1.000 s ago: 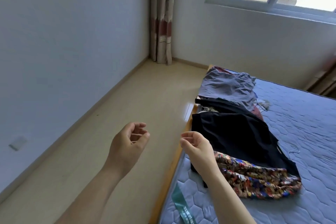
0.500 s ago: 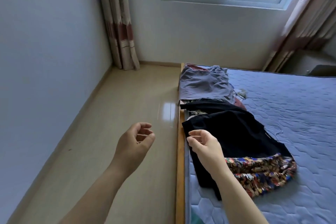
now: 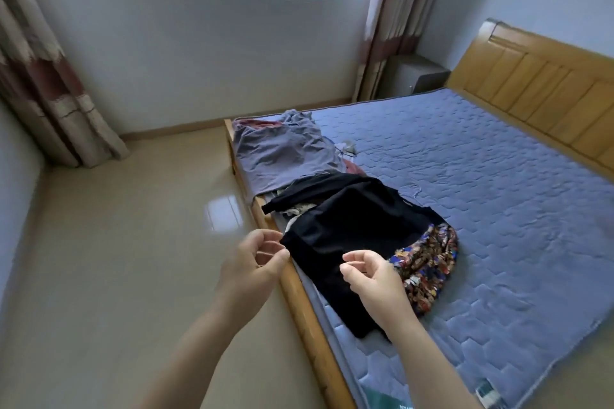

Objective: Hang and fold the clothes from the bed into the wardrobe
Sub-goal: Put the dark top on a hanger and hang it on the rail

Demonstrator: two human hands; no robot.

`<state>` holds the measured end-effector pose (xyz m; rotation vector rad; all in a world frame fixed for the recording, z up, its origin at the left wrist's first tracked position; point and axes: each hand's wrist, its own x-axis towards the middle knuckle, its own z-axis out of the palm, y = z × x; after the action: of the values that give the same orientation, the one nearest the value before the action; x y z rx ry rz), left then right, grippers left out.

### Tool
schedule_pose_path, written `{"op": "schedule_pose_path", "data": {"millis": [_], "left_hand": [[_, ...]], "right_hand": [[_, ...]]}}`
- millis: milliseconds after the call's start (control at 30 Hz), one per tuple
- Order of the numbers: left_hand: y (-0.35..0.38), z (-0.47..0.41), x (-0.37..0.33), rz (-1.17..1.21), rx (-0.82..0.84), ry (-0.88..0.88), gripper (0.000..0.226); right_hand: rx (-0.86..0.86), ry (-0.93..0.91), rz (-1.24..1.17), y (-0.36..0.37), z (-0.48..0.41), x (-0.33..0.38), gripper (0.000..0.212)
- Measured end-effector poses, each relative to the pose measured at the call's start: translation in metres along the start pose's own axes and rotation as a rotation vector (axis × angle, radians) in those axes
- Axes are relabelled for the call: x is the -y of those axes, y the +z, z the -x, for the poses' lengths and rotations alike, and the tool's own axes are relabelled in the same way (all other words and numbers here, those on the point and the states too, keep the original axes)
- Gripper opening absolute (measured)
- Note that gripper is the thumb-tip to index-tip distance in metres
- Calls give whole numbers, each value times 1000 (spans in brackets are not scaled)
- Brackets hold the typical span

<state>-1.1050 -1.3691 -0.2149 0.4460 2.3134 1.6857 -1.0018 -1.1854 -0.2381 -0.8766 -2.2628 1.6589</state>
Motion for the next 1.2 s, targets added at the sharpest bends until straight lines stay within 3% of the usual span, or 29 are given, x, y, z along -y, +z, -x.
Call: {"op": "schedule_pose_path", "data": {"millis": [167, 533, 767, 1200], "left_hand": [[27, -67, 5, 27, 180, 27, 18], [58, -222, -12, -59, 294, 111, 19], [79, -316, -5, -78, 449, 82, 19], [115, -486, -15, -150, 757, 207, 19]], "right_hand": [[-156, 69, -30, -9, -43, -11, 11], [-284, 108, -79, -21, -178, 4, 8], [-379, 185, -97, -17, -244, 11, 8], [-654, 364, -91, 7, -340, 39, 9]]}}
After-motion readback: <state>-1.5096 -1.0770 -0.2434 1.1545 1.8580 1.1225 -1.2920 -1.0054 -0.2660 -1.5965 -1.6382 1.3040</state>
